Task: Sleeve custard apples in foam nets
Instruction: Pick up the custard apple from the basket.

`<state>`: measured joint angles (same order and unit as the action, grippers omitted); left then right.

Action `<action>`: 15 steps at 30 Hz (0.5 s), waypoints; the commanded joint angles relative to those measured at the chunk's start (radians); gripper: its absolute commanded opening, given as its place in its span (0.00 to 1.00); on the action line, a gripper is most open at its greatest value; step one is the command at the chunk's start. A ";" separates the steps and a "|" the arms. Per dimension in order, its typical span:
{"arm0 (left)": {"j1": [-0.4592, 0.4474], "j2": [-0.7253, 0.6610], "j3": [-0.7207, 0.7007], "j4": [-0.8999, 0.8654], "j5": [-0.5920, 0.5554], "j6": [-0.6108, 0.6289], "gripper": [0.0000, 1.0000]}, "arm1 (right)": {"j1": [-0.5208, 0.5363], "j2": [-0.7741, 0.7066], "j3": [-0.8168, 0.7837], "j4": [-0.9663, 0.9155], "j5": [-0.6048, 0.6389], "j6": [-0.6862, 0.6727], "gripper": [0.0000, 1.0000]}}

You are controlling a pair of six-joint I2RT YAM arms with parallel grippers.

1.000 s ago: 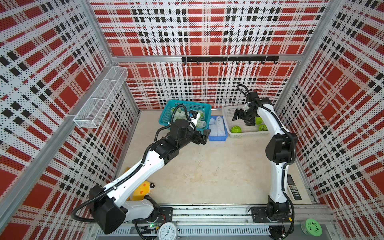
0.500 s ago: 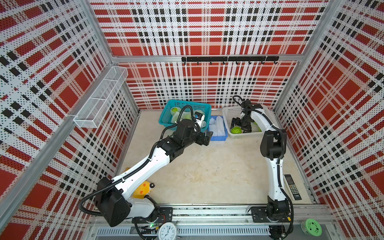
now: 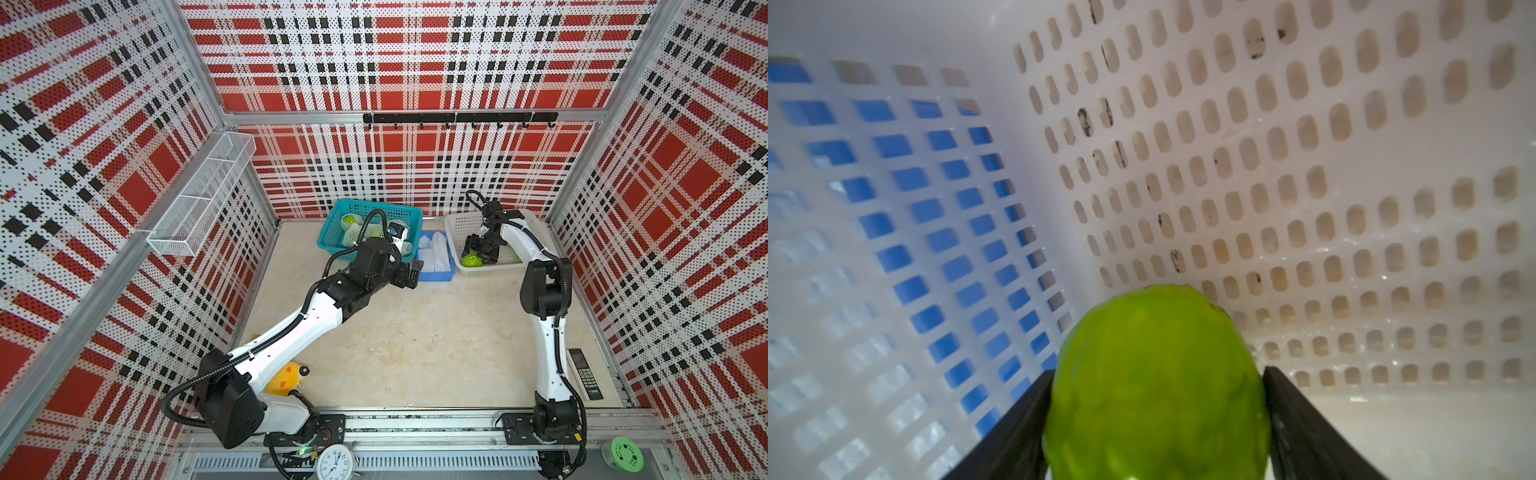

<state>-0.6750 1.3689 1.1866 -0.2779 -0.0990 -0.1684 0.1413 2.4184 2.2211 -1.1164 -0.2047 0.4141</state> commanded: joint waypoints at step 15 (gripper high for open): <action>-0.017 -0.044 0.045 -0.009 -0.045 -0.045 0.99 | 0.006 -0.350 -0.114 0.116 0.103 -0.058 0.61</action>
<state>-0.6811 1.3624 1.2026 -0.2783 -0.1226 -0.1925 0.1417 2.1574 2.1353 -1.0515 -0.1295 0.3805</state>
